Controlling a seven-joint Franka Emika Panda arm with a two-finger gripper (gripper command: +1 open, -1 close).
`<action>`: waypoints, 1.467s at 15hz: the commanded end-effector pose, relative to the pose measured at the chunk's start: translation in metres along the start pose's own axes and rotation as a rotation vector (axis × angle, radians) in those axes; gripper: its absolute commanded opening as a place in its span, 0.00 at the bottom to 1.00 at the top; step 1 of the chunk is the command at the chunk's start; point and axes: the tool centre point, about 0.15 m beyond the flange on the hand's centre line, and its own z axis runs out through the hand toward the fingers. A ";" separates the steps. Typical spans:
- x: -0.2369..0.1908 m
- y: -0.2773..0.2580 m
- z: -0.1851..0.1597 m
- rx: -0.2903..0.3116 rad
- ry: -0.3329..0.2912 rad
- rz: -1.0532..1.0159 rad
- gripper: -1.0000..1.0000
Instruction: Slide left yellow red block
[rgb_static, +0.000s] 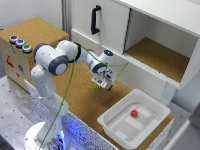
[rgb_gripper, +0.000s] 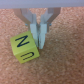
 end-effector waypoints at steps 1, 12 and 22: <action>0.014 -0.036 -0.002 -0.013 -0.062 0.021 0.00; 0.020 -0.068 -0.006 -0.008 -0.047 -0.003 0.00; -0.019 0.003 -0.009 -0.068 0.108 0.073 0.00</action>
